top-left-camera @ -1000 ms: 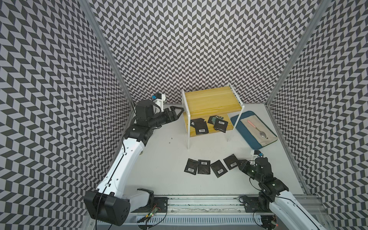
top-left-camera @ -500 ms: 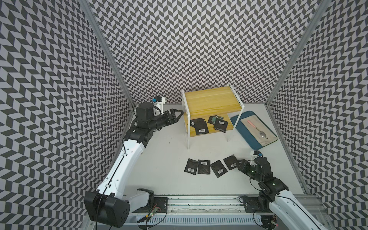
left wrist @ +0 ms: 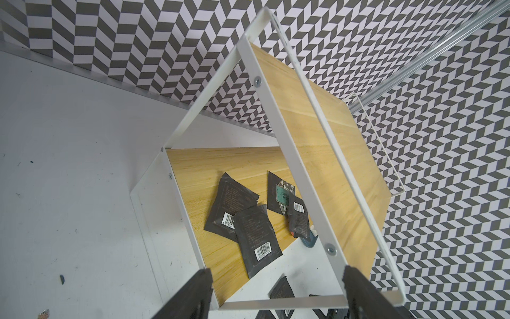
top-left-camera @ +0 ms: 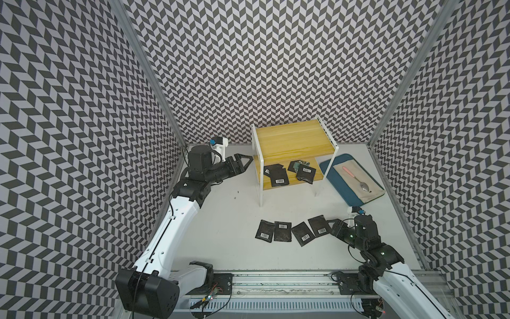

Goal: Remove the tea bags from the shelf
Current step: Place the tea bag at the center of the board.

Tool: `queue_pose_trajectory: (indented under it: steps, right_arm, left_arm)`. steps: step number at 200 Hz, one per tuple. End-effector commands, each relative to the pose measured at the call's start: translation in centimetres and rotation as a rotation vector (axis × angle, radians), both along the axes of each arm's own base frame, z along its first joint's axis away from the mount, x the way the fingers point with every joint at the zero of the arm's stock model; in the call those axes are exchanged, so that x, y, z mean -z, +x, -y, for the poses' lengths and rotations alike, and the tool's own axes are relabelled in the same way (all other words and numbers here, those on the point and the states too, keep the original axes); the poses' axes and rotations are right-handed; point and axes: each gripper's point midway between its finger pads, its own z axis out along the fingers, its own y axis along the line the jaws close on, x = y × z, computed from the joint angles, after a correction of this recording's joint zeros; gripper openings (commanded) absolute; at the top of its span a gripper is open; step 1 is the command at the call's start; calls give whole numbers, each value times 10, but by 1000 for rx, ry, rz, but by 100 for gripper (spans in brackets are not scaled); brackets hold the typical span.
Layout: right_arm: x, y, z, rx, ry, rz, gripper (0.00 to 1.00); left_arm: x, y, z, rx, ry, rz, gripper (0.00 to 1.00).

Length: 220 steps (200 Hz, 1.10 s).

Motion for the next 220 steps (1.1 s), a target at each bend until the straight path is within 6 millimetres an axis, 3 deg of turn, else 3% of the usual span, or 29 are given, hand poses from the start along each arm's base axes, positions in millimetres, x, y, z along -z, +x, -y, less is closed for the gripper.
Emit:
queue_pose_trajectory:
  steps: [1, 59, 119, 167, 220]
  right_arm:
    - [-18, 5, 1, 8, -7, 44, 63]
    - [-61, 20, -11, -41, -23, 149, 65]
    - [-108, 35, -39, -145, -21, 268, 65]
    - [-122, 42, -54, -192, -2, 311, 65]
    - [-138, 52, -68, -233, 14, 345, 66]
  left_arm:
    - [-3, -5, -2, 5, 2, 21, 78]
    - [-1, -10, -3, 8, 3, 27, 78]
    - [-3, -24, -6, 18, 31, 70, 71]
    - [3, -42, -4, 42, 45, 117, 66]
    - [36, -63, 9, 64, 97, 127, 68]
